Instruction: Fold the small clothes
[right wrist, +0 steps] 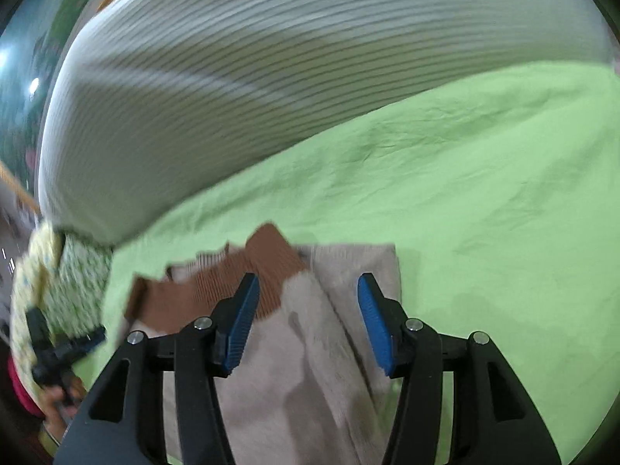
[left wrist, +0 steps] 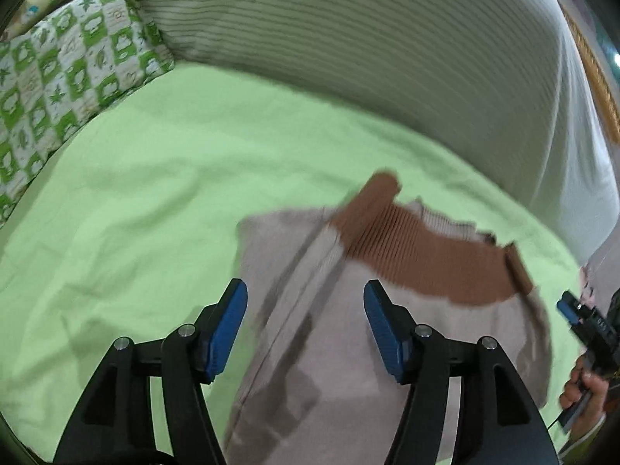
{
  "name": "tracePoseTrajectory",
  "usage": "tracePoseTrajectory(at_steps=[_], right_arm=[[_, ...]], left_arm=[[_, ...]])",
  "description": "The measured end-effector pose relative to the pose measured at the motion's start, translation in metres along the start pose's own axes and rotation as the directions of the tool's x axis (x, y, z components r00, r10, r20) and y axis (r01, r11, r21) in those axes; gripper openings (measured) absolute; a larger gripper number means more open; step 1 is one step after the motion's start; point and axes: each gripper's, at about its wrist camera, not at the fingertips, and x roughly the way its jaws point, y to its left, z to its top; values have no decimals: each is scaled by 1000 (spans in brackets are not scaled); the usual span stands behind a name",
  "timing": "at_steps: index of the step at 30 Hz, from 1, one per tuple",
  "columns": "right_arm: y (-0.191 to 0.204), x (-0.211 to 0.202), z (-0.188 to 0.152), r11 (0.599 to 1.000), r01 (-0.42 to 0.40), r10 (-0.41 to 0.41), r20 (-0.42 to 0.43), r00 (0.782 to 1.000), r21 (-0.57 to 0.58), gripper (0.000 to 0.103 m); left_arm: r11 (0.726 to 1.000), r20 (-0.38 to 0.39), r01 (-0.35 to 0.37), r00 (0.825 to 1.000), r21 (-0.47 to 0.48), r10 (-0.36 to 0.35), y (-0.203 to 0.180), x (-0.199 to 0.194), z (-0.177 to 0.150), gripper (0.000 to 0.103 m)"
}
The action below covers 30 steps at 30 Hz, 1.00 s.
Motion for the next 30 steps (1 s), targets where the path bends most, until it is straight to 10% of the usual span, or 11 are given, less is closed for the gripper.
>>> tracePoseTrajectory(at_steps=[6, 12, 14, 16, 19, 25, 28, 30], right_arm=[[32, 17, -23, 961, 111, -127, -48, 991, -253, 60], [21, 27, -32, 968, 92, -114, -82, 990, -233, 60], [18, 29, -30, 975, 76, -98, -97, 991, -208, 51], [8, 33, -25, 986, 71, -89, -112, 990, -153, 12], [-11, 22, -19, 997, 69, -70, -61, 996, -18, 7], [-49, 32, -27, 983, 132, -120, -103, 987, 125, 8], [-53, 21, -26, 966, 189, -178, -82, 981, 174, 43], [-50, 7, -23, 960, 218, -215, -36, 976, 176, 48]], left_arm=[[995, -45, -86, 995, 45, 88, 7, 2, -36, 63], [996, -98, -75, 992, 42, 78, 17, 7, -58, 63], [994, -109, -93, 989, 49, 98, 18, 11, -62, 62], [991, -102, -121, 987, 58, 126, 18, 15, -65, 25], [983, -70, -177, 981, 49, 180, 23, 12, -64, 17], [976, -76, -211, 974, 62, 215, 28, 18, -66, 24], [976, -70, -214, 974, 48, 217, 29, 11, -63, 34], [976, -65, -218, 974, 26, 219, 32, 2, -60, 37]])
